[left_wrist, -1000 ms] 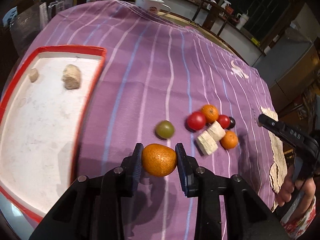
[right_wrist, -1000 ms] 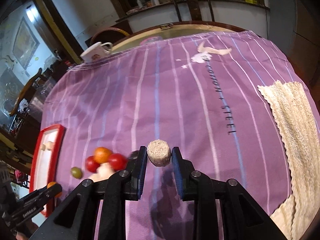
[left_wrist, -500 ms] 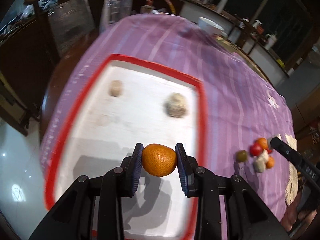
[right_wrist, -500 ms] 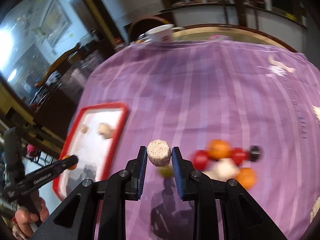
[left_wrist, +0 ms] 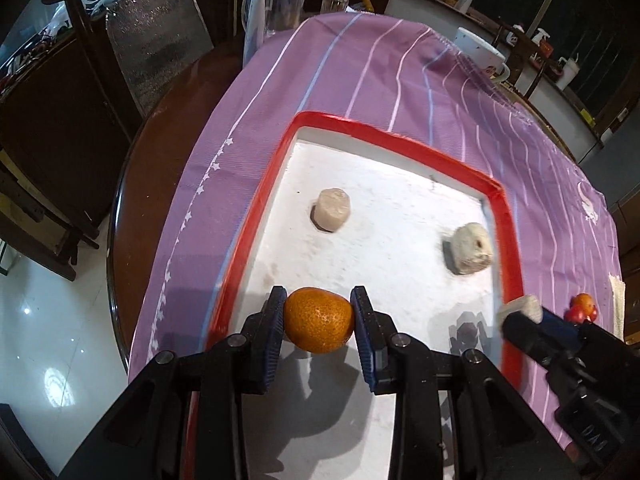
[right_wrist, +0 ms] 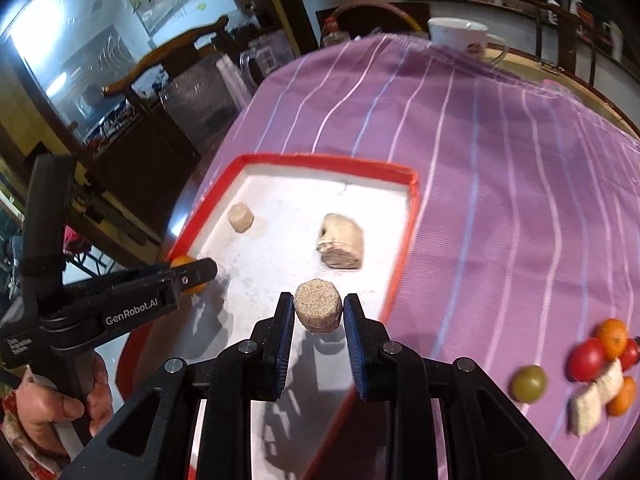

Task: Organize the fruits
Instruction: 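Carry the tangerine and cork cylinder into the tray and open both tools, then move both open tools back toward the remaining fruit cluster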

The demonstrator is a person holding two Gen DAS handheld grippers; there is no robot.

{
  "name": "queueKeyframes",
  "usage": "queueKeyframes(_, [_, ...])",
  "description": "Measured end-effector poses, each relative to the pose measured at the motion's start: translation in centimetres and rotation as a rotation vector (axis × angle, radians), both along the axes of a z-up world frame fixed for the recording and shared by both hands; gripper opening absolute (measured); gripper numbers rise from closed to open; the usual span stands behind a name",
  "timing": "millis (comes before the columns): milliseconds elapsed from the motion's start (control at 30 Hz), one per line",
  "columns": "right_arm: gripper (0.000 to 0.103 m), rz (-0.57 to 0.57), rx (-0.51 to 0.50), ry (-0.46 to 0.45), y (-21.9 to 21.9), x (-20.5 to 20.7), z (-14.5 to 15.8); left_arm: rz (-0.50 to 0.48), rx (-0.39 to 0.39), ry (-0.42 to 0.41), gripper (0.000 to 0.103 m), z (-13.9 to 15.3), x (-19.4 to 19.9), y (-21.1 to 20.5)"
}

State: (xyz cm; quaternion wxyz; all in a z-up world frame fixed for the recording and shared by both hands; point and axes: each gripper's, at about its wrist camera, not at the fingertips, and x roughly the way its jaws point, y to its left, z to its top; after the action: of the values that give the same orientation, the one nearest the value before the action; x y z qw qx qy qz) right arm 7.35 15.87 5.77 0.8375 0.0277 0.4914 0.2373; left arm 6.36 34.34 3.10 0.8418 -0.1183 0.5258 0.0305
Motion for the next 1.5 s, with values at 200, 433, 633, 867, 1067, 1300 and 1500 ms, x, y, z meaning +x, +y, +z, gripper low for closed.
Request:
queueKeyframes(200, [0.028, 0.000, -0.033, 0.025, 1.2, 0.9, -1.9, -0.009, 0.009, 0.020, 0.032, -1.1, 1.1, 0.3])
queueKeyframes(433, [0.029, 0.002, -0.048, 0.021, 1.3, 1.3, -2.2, 0.006, 0.003, 0.017, 0.041, -1.1, 1.5, 0.2])
queueKeyframes(633, [0.029, 0.005, -0.030, 0.028, 1.1, 1.5, -2.0, 0.033, -0.018, 0.009, 0.050, -0.2, 1.0, 0.4])
queueKeyframes(867, [0.029, -0.005, 0.017, -0.001, -0.4, 0.2, 0.0, 0.086, 0.011, -0.032, 0.055, 3.1, -1.2, 0.1])
queueKeyframes(1067, [0.029, -0.080, 0.078, -0.003, -5.0, -2.1, 2.0, 0.095, 0.063, -0.065, 0.062, 6.2, -4.3, -3.0])
queueKeyframes(1300, [0.029, -0.180, 0.103, 0.026, -11.7, -4.6, 2.7, 0.035, 0.127, -0.098, 0.066, 8.1, -6.0, -8.9])
queueKeyframes(1500, [0.029, -0.250, 0.086, 0.049, -17.4, -6.5, 2.6, -0.030, 0.135, -0.111, 0.072, 8.6, -6.9, -14.5])
